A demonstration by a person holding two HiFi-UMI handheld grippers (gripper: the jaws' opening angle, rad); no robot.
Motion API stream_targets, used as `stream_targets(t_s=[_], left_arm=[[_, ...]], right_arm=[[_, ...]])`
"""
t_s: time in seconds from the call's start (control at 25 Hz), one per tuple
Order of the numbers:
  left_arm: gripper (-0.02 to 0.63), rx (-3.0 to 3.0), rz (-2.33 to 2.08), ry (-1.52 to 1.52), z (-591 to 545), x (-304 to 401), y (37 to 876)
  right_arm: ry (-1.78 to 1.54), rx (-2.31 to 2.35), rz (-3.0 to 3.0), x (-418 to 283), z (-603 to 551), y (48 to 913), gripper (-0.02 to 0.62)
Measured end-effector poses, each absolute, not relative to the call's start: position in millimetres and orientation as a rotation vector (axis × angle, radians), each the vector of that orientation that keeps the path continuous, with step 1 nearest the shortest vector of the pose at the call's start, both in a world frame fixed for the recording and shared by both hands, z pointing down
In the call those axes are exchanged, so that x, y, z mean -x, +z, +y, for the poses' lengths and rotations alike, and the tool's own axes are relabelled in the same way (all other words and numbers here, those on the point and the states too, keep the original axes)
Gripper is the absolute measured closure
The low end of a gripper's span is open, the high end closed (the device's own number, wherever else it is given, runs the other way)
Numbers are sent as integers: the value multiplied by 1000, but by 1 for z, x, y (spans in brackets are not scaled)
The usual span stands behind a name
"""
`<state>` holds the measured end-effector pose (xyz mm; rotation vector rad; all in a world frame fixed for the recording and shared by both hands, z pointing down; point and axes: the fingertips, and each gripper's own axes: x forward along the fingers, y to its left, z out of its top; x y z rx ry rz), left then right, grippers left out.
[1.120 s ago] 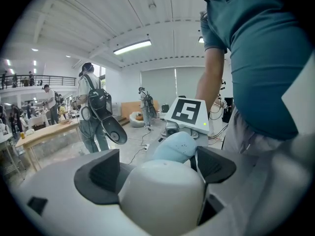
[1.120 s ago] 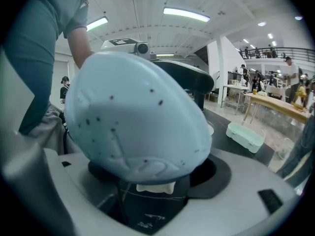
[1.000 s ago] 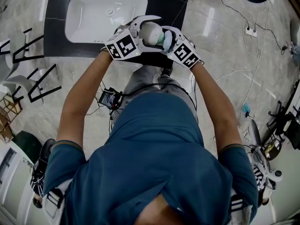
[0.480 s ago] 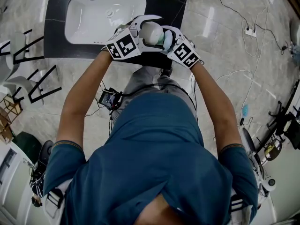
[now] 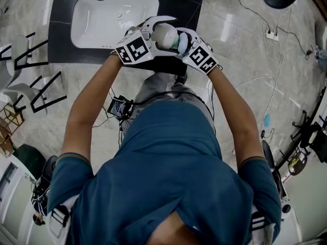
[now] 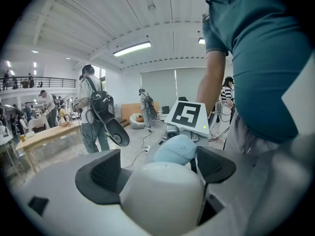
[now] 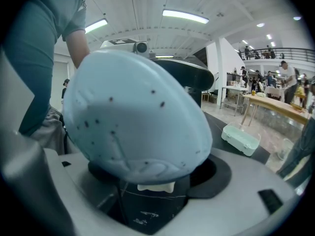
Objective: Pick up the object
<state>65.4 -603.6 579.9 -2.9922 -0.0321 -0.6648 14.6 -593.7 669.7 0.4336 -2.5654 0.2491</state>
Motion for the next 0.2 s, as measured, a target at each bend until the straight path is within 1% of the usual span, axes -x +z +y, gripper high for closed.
stream_targets(t_s=[0.2], left_arm=[[121,2991,-28,-663,-605,-68,574]], right_arm=[[243,-435,-2559,-18,-595,665,219]])
